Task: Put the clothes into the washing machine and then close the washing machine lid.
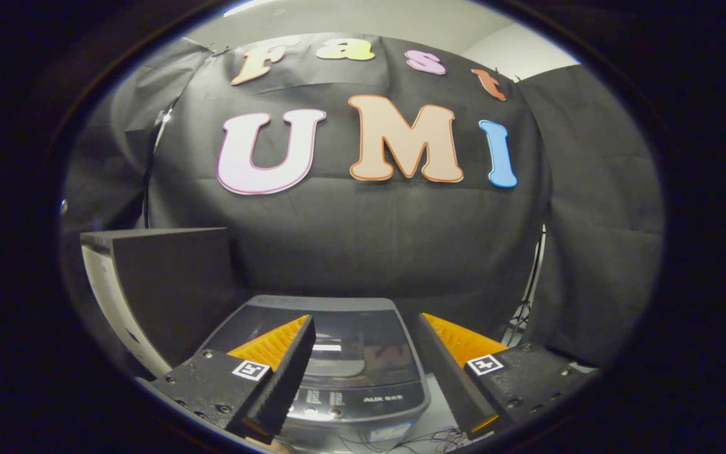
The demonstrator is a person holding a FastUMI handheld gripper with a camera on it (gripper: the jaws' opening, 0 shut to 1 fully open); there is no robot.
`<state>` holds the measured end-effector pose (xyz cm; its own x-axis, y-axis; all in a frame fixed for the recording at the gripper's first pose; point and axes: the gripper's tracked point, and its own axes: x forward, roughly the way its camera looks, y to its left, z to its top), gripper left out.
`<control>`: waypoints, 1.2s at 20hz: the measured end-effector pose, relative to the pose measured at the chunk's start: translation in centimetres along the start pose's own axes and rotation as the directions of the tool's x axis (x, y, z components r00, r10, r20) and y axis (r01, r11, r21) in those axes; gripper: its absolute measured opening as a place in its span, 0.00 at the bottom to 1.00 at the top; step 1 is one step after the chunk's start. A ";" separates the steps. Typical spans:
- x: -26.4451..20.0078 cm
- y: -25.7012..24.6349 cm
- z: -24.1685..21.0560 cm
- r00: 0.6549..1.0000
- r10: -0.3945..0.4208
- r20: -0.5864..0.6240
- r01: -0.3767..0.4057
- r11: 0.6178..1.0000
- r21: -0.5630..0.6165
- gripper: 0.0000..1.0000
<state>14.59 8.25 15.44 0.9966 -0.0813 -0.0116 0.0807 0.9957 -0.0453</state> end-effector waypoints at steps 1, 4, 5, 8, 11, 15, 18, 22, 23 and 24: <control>-0.9 -0.2 -0.7 1.000 0.007 0.009 -0.007 1.000 0.012 0.98; -3.7 -1.0 -2.3 0.999 0.022 0.049 -0.022 1.000 0.011 0.98; -4.6 -1.3 -2.7 0.998 0.020 0.065 -0.020 1.000 -0.002 0.98; -7.4 -1.5 -3.8 0.995 0.041 0.093 -0.038 0.999 -0.030 0.98; -9.5 -2.5 -5.9 0.998 0.022 0.064 -0.020 0.999 -0.028 0.97; -11.3 -3.6 -8.3 1.000 -0.017 0.025 0.017 0.999 -0.030 0.96; -12.4 -2.6 -9.8 1.000 0.013 -0.004 -0.013 1.000 0.009 0.96; -13.6 -0.6 -11.5 0.997 0.073 -0.038 -0.074 0.997 -0.023 0.96; -14.0 -0.3 -11.8 0.995 0.087 -0.044 -0.088 0.996 -0.027 0.96; -14.3 0.0 -12.1 0.994 0.099 -0.052 -0.100 0.995 -0.026 0.96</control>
<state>0.15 8.88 3.49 0.9976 0.0153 -0.0675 -0.0200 0.9973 -0.0700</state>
